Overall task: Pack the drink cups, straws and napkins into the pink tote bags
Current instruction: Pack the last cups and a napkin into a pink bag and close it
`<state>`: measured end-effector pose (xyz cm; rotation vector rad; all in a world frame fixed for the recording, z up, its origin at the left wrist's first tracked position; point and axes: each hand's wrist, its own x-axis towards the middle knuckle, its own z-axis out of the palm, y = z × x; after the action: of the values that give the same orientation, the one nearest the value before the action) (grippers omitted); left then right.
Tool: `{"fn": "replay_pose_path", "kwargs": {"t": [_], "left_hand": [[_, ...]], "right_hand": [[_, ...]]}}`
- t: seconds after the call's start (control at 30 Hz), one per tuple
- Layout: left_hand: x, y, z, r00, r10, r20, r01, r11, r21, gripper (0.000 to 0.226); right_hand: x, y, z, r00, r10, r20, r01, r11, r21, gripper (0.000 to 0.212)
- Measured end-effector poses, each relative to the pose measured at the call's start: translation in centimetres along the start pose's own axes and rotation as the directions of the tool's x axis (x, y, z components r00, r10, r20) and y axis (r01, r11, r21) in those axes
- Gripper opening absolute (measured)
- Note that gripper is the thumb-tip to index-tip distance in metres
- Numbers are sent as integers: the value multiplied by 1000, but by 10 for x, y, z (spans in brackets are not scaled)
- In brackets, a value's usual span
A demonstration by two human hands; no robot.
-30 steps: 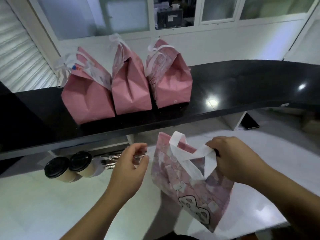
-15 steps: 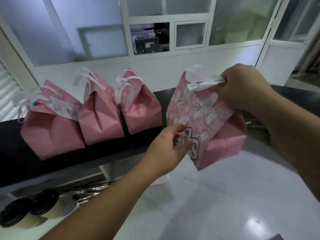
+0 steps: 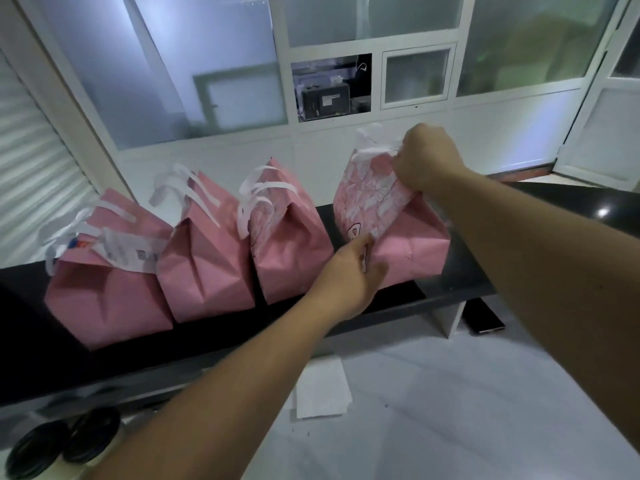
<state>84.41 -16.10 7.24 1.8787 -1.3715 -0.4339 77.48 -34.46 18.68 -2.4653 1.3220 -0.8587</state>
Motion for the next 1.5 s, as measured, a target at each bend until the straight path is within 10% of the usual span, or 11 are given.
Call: {"fn": "replay_pose_path", "kwargs": {"t": [0.73,1.0,1.5], "left_hand": [[20,-16,-5,980,-161,-116,176,975,139,60],[-28,-8,-23,957,-171,-234,191,980,63,19],[-126,-13,-1,992,125,11,-119,905,408,33]], "right_hand": [[29,-12,55,966,-22,256,2,997,80,44],[-53,-15,22,979,-67,194,58,997,53,46],[-304,16,6,959,239,154,-218,965,-144,42]]}}
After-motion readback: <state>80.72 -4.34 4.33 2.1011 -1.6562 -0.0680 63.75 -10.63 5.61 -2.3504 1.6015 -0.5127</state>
